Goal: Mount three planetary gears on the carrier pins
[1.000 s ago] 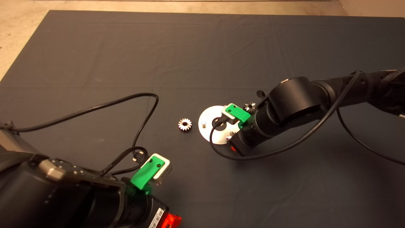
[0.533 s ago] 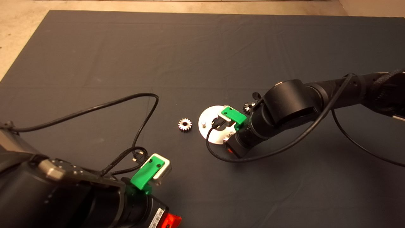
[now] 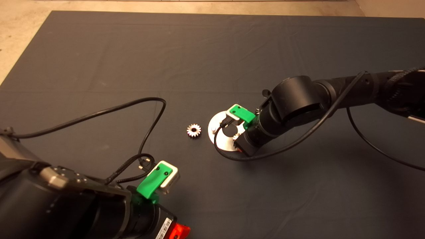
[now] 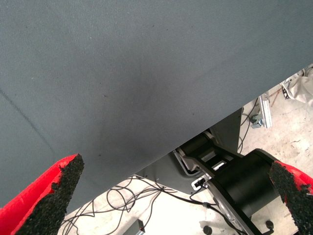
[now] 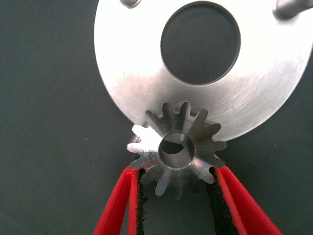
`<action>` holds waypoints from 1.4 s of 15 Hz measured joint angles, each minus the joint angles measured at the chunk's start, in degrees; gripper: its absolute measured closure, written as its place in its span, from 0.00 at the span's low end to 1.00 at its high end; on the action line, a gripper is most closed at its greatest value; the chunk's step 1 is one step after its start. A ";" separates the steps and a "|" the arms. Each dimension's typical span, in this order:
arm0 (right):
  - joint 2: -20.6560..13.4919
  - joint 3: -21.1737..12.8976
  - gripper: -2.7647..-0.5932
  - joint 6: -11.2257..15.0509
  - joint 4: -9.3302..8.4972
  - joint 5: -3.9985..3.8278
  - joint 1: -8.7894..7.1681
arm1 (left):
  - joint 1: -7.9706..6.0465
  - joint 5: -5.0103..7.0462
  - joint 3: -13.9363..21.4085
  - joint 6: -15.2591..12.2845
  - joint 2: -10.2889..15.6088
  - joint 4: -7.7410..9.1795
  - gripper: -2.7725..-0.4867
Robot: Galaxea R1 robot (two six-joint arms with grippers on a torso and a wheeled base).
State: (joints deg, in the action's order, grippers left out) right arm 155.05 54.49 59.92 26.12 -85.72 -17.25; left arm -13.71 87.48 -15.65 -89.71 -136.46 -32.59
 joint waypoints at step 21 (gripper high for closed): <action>-1.75 -0.66 0.92 -1.16 1.44 -1.32 0.06 | 0.00 0.00 0.00 0.22 4.11 -0.01 0.00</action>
State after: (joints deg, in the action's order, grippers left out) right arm 153.31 53.83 58.76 27.56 -87.04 -17.19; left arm -13.71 87.48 -15.65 -89.49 -132.35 -32.60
